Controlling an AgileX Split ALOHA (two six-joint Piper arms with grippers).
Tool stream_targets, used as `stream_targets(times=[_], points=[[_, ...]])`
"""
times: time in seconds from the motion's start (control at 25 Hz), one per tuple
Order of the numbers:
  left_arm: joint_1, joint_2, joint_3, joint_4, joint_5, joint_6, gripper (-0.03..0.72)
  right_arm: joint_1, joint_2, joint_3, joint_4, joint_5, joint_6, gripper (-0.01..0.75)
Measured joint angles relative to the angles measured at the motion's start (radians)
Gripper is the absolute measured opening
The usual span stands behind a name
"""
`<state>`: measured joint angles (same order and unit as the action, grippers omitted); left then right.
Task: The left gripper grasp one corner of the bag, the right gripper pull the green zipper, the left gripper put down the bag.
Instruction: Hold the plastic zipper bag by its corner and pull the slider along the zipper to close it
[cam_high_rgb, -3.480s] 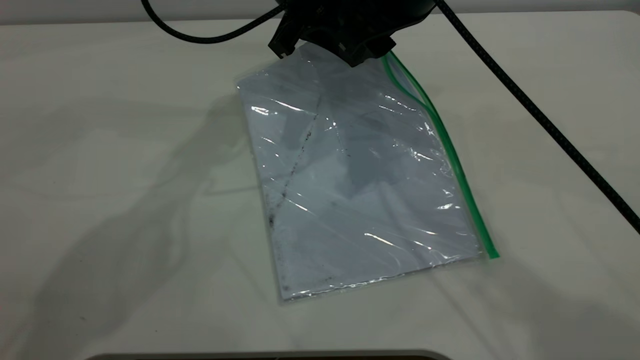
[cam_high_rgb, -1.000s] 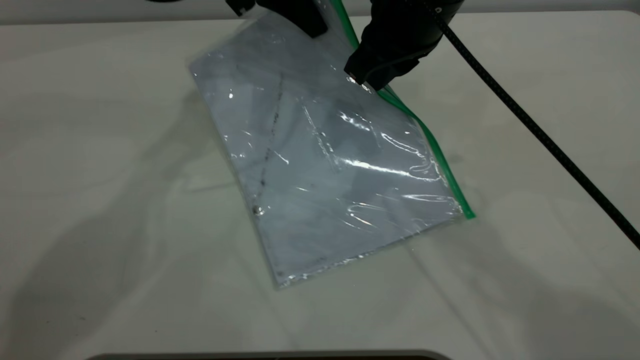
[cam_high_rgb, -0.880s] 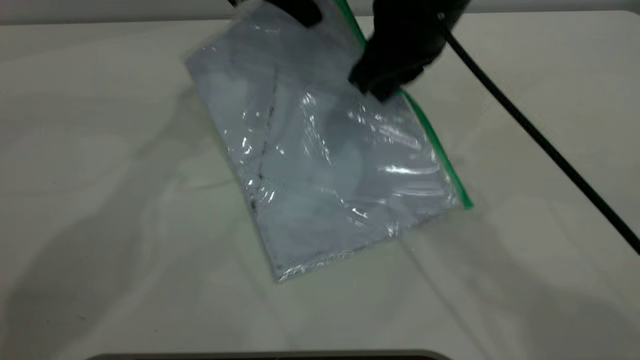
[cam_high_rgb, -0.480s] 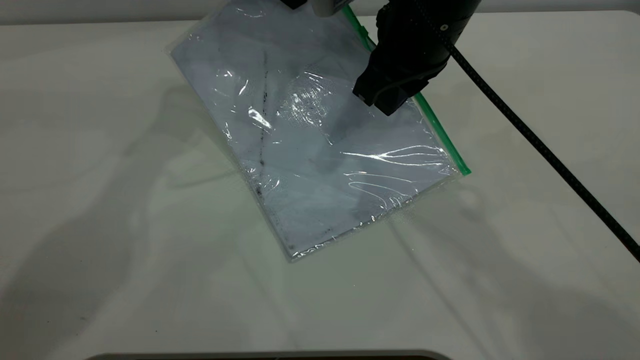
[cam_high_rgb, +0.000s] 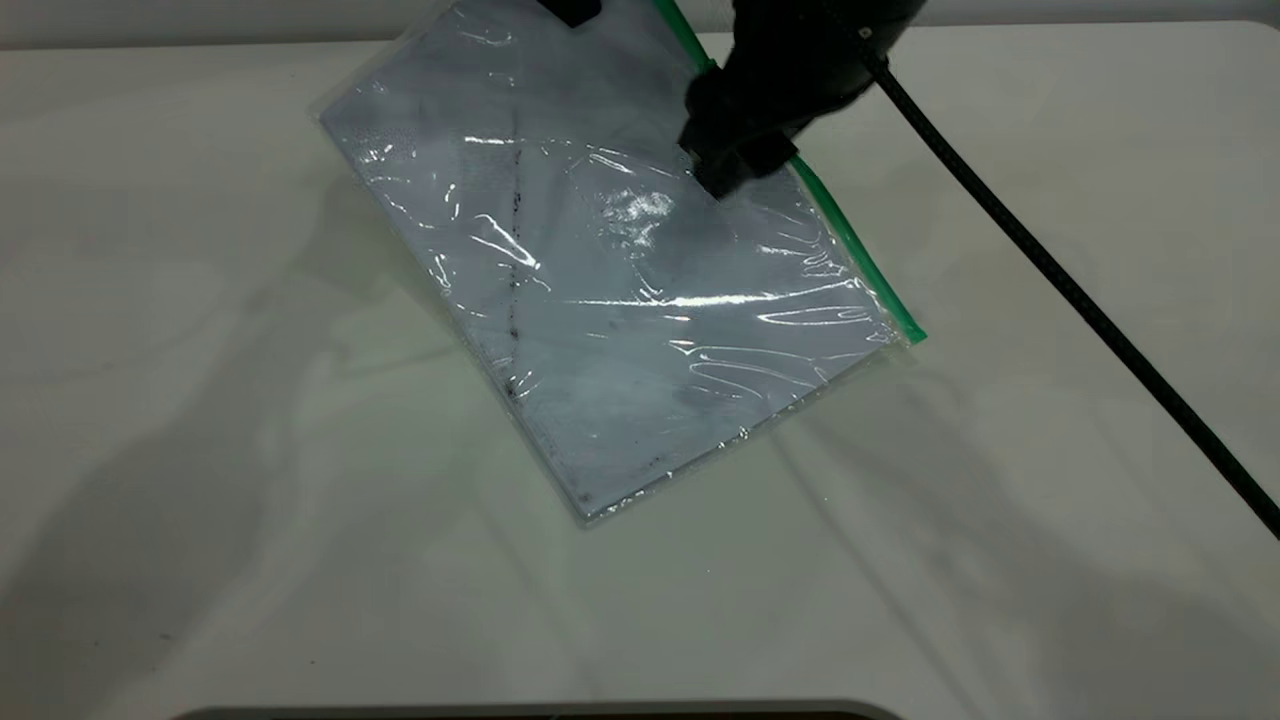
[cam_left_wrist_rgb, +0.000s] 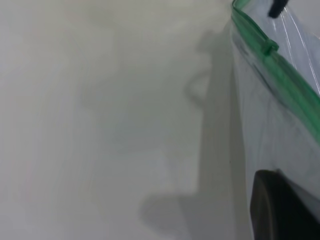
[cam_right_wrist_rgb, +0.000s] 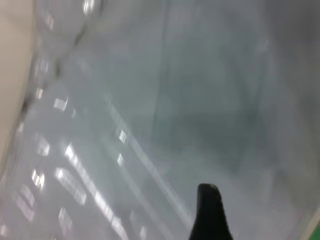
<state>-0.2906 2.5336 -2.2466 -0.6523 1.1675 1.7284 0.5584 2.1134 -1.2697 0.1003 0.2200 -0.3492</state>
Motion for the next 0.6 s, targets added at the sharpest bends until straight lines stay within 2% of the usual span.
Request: stream_targets(times=[0.2,0.6], points=[[0.000,0.000,0.000,0.001,0.000,-0.018,0.053,0.000,0.000,0.000,0.000,-0.100,0.005,0.567],[-0.003,0.000,0.000,0.001,0.000,-0.026,0.053,-0.020,0.000,0.000,0.001,-0.170,0.008,0.553]])
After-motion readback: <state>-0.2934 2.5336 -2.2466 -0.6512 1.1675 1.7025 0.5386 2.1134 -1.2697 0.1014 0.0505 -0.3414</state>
